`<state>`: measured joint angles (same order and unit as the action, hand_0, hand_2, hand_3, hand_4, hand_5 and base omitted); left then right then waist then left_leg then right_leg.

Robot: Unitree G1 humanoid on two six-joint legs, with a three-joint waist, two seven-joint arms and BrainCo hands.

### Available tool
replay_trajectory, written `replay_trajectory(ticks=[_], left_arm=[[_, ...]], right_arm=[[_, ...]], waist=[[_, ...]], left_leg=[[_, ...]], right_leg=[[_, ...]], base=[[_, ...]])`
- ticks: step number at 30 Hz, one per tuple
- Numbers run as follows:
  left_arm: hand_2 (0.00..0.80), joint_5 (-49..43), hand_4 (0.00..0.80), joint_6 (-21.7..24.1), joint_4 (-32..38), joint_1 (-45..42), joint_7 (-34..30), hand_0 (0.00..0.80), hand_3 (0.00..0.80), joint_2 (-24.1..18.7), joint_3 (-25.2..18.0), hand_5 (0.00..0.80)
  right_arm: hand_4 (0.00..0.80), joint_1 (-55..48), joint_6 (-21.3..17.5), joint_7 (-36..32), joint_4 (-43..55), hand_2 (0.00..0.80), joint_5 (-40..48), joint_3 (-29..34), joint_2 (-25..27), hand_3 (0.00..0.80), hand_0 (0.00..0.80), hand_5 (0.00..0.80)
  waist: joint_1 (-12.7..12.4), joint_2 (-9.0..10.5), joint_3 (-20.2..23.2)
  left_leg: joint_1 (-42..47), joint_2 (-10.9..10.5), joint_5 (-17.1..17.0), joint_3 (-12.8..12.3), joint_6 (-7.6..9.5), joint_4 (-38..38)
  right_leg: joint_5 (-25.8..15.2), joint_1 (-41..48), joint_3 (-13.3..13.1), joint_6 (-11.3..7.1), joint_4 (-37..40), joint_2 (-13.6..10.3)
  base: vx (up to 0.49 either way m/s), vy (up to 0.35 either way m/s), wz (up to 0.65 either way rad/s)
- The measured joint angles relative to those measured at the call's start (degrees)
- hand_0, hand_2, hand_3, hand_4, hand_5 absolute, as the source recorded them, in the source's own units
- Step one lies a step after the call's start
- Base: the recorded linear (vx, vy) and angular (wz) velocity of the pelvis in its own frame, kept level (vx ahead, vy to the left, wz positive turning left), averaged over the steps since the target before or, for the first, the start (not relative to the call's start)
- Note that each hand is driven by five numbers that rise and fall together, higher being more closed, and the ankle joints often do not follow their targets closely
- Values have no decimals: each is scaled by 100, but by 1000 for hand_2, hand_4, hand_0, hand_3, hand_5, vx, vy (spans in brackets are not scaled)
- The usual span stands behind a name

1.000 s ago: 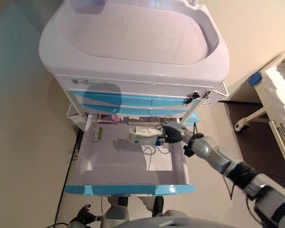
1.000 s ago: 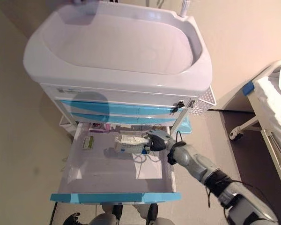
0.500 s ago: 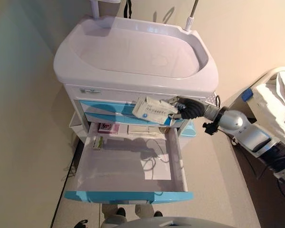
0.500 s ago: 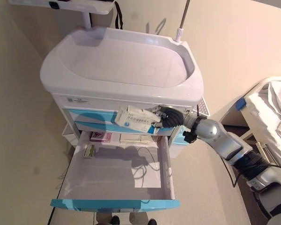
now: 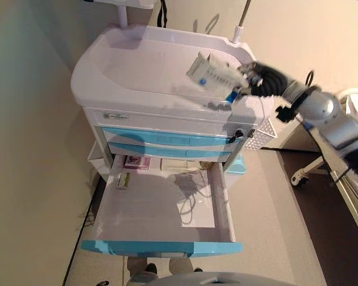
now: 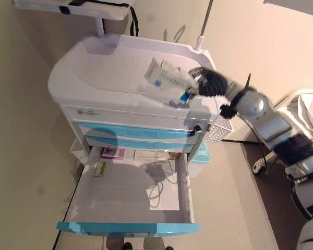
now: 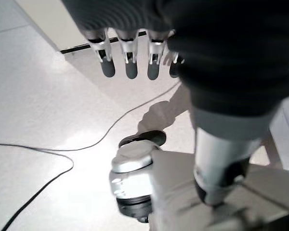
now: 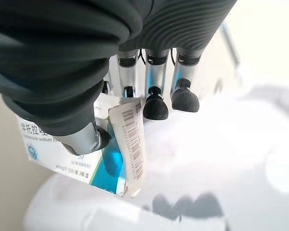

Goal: Open the drawer and pick up the medicine

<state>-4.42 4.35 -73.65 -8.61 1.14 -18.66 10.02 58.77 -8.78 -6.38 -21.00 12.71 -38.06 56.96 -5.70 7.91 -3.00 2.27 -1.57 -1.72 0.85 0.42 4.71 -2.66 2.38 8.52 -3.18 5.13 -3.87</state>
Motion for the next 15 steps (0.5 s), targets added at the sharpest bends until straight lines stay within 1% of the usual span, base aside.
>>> replay_trajectory(ticks=[1, 2, 3, 4, 5, 6, 7, 8, 10, 11, 13, 14, 15], left_arm=[[0, 91, 0, -7, 2, -16, 1, 0, 0, 8, 0, 0], [0, 110, 0, -7, -13, -46, 1, 0, 0, 12, 2, 0], [0, 129, 0, -8, -42, -40, -1, 0, 0, 15, 3, 0], [0, 135, 0, -9, -89, -33, -3, 0, 0, 18, 4, 0], [0, 146, 0, -11, -113, -36, -4, 0, 0, 24, 6, 0], [0, 170, 0, -17, -153, -25, -6, 0, 0, 48, 8, 0], [0, 191, 0, -17, -153, -24, 0, 0, 0, 54, 7, 0], [0, 198, 0, -20, -176, -35, 0, 0, 0, 62, 10, 0], [0, 199, 0, -20, -163, -11, 2, 0, 0, 63, 14, 0], [0, 211, 0, -21, -167, -22, 2, 0, 0, 67, 35, 0], [0, 310, 0, -30, -174, -21, -1, 0, 0, 83, 150, 0], [0, 328, 0, -29, -161, 11, 2, 0, 0, 73, 229, 0], [0, 341, 0, -29, -161, 28, 1, 0, 0, 75, 228, 0]], right_arm=[[800, 260, 6, 65, -285, 800, -59, -121, 17, 800, 800, 800], [800, 350, 6, 120, -462, 800, -94, -137, -2, 800, 800, 800], [800, 483, 6, 162, -628, 800, -139, -223, -44, 800, 800, 800], [800, 615, 12, 203, -915, 800, -205, -288, -59, 800, 800, 800], [800, 710, 15, 224, -1129, 800, -223, -346, -125, 800, 800, 800], [800, 904, 48, 301, -1543, 800, -341, -468, -252, 800, 800, 800], [800, 910, 55, 325, -1619, 800, -384, -471, -257, 800, 800, 800], [800, 1036, 67, 351, -1964, 800, -474, -558, -361, 800, 800, 800], [800, 1161, 155, 451, -2354, 800, -670, -577, -446, 800, 800, 800], [800, 1195, 173, 461, -2477, 800, -732, -580, -501, 800, 800, 800], [800, 1372, 192, 529, -2989, 800, -912, -599, -713, 800, 800, 800], [800, 1471, 251, 588, -3296, 800, -1019, -616, -780, 800, 800, 800], [800, 1504, 272, 593, -3402, 800, -1053, -641, -783, 800, 800, 800]], waist=[[8, 15, 9], [-44, 26, 16], [-21, 35, 23], [-51, 59, 16], [-75, 69, 9], [-81, 83, -1], [-102, 90, -4], [-159, 105, -12], [-143, 143, -52], [-202, 152, -69], [-207, 157, -110], [-228, 165, -139], [-228, 174, -137]], left_leg=[[-13, -2, -6, 3, -2, -11], [-37, -2, -11, 25, -1, -15], [-63, -5, -10, 56, -2, -34], [-100, -13, -22, 111, -10, -51], [-104, -11, -24, 120, -12, -51], [-112, -8, -29, 148, -20, -52], [-119, -9, -33, 158, -22, -52], [-149, -15, -42, 225, -28, -54], [-211, -18, -75, 285, -37, -66], [-221, -17, -80, 300, -39, -69], [-313, -31, -79, 409, -47, -114], [-373, -40, -91, 454, -44, -147], [-421, -44, -92, 476, -46, -165]], right_leg=[[3, -39, -2, -7, 0, 1], [-4, -46, 12, 4, -1, 2], [-10, -54, 15, 14, 0, 1], [-4, -53, 22, 8, 0, -1], [-2, -55, 36, 8, 0, 1], [1, -57, 44, 10, 1, 2], [4, -55, 53, 9, 1, 2], [20, -51, 104, 3, 1, -1], [40, -72, 154, -18, 1, -2], [40, -73, 168, -18, 1, 0], [49, -83, 240, -11, 1, -7], [49, -115, 300, -11, 1, -10], [48, -149, 305, -10, 1, -11]], base=[[10, -3, 6], [17, -6, 8], [16, -5, 20], [16, -5, 20], [23, -7, 17], [25, -3, 5], [32, -6, 12], [19, -3, 18], [14, -9, 23], [25, -8, 21], [23, -5, 22], [28, -6, 24], [28, -12, 28]])
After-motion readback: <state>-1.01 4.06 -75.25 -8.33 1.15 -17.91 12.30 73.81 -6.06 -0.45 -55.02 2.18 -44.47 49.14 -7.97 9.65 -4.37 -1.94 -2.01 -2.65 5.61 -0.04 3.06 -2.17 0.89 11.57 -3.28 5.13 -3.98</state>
